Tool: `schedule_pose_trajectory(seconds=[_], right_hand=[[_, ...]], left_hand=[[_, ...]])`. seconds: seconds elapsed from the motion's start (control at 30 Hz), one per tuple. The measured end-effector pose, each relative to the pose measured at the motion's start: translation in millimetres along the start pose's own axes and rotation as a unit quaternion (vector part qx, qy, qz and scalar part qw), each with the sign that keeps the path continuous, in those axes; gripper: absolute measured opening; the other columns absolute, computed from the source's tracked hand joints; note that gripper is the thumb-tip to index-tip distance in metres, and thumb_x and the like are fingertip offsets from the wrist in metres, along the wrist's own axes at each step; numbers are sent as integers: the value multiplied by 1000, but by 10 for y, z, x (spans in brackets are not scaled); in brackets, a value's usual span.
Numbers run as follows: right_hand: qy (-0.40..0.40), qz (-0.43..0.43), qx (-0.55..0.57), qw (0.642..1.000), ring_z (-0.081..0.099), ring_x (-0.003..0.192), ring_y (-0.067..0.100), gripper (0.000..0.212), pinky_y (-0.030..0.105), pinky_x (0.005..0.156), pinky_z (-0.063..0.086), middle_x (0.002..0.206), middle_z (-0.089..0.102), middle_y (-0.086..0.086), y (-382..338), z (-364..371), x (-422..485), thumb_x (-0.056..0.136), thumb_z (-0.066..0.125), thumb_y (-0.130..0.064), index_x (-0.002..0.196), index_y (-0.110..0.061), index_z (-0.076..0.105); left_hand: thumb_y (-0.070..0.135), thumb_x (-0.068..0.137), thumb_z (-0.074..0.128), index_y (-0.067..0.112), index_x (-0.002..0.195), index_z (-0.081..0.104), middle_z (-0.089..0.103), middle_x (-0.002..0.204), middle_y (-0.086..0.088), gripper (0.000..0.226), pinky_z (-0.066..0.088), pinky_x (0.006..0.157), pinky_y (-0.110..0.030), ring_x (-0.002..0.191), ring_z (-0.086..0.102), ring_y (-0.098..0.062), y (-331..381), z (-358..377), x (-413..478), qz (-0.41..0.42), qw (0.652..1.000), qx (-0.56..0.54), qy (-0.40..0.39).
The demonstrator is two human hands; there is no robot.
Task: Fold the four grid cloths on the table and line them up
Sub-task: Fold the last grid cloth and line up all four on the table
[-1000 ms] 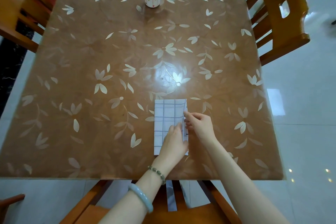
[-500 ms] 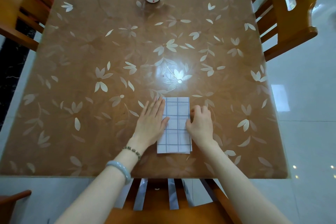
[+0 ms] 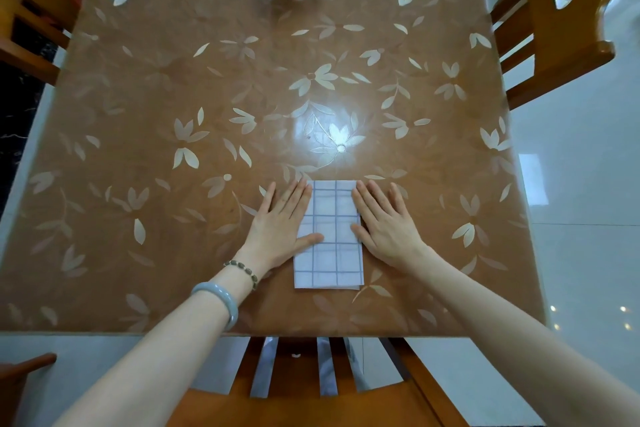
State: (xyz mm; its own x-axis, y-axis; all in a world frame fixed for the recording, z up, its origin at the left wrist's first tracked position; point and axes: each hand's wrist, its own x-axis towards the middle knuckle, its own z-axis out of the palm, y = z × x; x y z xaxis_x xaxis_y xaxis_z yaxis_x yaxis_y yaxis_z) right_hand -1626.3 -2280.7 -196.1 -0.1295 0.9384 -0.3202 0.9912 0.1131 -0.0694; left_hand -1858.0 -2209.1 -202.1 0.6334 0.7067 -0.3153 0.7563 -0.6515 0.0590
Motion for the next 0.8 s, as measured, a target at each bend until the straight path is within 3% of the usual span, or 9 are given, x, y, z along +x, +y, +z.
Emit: schedule_pose_trajectory(seconds=[0.17,0.3,0.4,0.53,0.63,0.8], right_hand=[[52,-24,7,998,16,144,29,65,52,113,10,154,23,16,-187,-178,21,95,26,-44,146,-3,28],[29,-53,30,998,27,141,28,57,50,112,15,150,33,15,-539,-160,203,98,21,-35,143,-2,35],[-18,-23,41,999,30,140,27,66,48,112,13,149,36,14,-517,-61,246,101,5,-44,142,-3,35],[1,-18,29,999,20,142,23,76,47,112,10,153,24,11,-260,26,120,96,6,-59,146,-4,23],[-8,-28,20,999,12,144,24,83,48,114,4,155,17,12,-135,13,77,92,7,-67,148,-6,13],[-60,-73,3,995,-24,141,18,110,43,113,-20,154,-21,5,-31,-99,94,70,9,-85,147,-10,-17]], left_hand=[[76,87,4,6,150,13,17,158,-10,95,9,118,-50,147,12,-18,7,1,-5,1,1000,9,2],[77,86,-1,6,151,14,9,158,-9,97,8,119,-50,147,7,-18,13,15,-5,13,1000,12,14],[81,82,-1,6,151,9,5,159,-9,103,7,119,-50,148,5,-18,-10,18,11,20,999,19,20],[85,78,8,10,149,-12,-12,158,-6,106,-5,119,-48,145,-15,-15,-103,25,22,47,999,12,10],[86,77,12,10,150,-15,-13,160,-6,109,-10,118,-47,144,-19,-15,-194,3,26,78,997,19,7],[89,74,22,9,149,-18,-18,158,-7,117,-18,116,-43,144,-25,-16,-277,-45,-26,106,994,26,-18]])
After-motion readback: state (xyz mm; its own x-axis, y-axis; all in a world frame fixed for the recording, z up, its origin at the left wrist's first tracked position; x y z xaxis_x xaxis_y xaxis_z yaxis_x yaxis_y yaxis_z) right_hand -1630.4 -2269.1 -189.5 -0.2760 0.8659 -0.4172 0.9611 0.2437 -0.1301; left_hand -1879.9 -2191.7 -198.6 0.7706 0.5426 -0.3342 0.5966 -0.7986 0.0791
